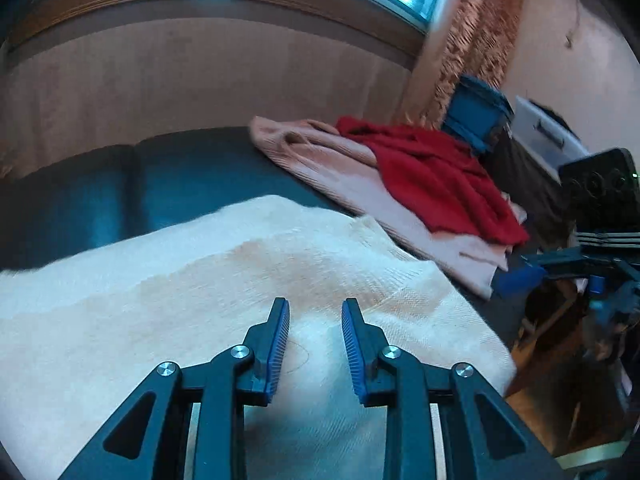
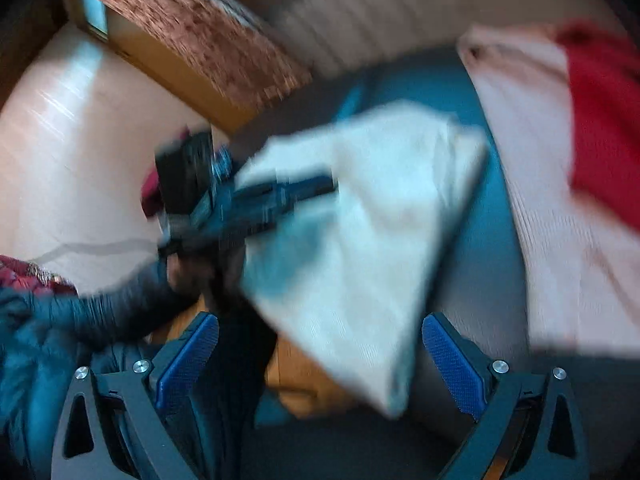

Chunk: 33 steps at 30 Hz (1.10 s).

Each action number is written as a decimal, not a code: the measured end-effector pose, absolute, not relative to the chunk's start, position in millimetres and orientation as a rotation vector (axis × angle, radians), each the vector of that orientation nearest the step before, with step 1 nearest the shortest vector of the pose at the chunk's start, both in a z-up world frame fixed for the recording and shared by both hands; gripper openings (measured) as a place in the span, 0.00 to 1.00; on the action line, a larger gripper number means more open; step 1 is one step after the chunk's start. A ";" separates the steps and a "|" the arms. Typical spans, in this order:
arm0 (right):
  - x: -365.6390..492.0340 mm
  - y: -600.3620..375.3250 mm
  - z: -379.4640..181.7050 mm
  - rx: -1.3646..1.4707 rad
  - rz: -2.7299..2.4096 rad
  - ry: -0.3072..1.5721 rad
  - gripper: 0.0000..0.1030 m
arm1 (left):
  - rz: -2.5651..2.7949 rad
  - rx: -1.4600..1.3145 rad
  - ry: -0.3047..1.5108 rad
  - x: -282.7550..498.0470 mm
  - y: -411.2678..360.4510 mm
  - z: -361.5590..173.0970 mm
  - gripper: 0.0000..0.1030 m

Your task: Fold clothes

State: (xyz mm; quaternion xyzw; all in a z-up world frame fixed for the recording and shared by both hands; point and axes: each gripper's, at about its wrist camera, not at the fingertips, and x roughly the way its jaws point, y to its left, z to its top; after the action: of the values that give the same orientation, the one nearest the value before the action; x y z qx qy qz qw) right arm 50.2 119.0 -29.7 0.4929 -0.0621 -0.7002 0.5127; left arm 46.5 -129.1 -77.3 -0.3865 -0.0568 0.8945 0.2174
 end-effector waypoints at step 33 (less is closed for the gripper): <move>-17.5 -60.2 -87.5 1.027 -1.945 0.086 1.00 | 2.399 -1.318 -0.600 193.3 -393.4 -139.3 0.03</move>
State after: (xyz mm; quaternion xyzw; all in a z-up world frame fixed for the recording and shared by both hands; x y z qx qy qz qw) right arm -17.5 -60.2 -87.5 0.4158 0.0348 -0.7877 0.4532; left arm 193.3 -393.4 -139.3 -0.4637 -0.2112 0.8437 0.1690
